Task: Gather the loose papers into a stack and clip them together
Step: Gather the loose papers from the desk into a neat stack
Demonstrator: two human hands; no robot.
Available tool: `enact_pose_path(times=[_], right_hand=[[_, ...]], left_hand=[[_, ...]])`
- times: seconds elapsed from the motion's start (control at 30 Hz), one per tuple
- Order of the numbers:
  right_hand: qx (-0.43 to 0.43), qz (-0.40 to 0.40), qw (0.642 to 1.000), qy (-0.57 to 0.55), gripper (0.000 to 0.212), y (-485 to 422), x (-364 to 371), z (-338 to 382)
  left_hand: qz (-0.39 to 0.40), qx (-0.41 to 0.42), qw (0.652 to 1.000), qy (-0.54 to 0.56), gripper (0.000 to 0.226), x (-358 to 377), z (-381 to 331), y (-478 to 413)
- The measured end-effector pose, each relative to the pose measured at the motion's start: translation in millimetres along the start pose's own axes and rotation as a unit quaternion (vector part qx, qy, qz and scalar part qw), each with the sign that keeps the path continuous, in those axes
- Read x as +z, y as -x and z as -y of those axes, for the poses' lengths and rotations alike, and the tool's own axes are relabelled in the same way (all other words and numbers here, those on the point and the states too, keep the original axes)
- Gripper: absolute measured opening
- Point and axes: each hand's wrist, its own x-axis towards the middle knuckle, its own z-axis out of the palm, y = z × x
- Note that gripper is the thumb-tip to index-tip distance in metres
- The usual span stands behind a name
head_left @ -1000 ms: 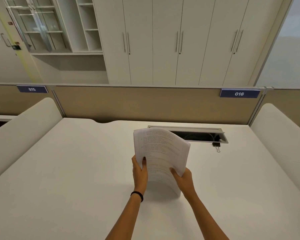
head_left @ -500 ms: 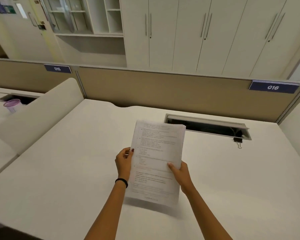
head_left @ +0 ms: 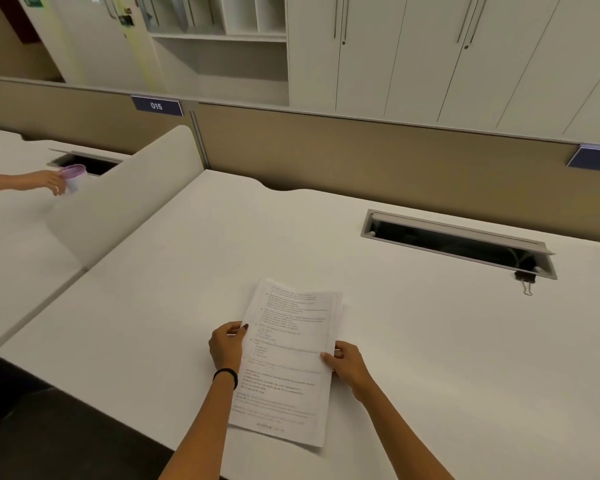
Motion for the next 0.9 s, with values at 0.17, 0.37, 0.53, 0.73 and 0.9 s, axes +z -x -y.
enact_pose_path(times=[0.17,0.37,0.53,0.73,0.9], right_hand=[[-0.004,-0.015,0.998,0.062,0.004,-1.3,1.4,5.4],[-0.037,-0.084,0.980,0.175,0.027,-8.2,-16.9,3.7],[-0.090,-0.196,0.939,0.267,0.014,-9.1,-50.4,-5.1],[-0.102,-0.282,0.905,0.302,0.024,-8.4,-110.3,-19.4],[-0.066,-0.339,0.888,0.305,0.037,3.7,-172.9,-44.0]], left_hand=[[-0.006,-0.018,0.999,-0.042,0.025,1.3,6.3,-4.7],[-0.047,0.098,0.976,-0.190,0.036,20.4,-0.2,-7.5],[0.004,0.231,0.952,-0.200,0.034,67.3,-25.9,2.9],[0.201,0.321,0.916,-0.133,0.028,135.6,-50.9,27.0],[0.398,0.303,0.858,-0.118,0.044,184.5,-62.4,47.5]])
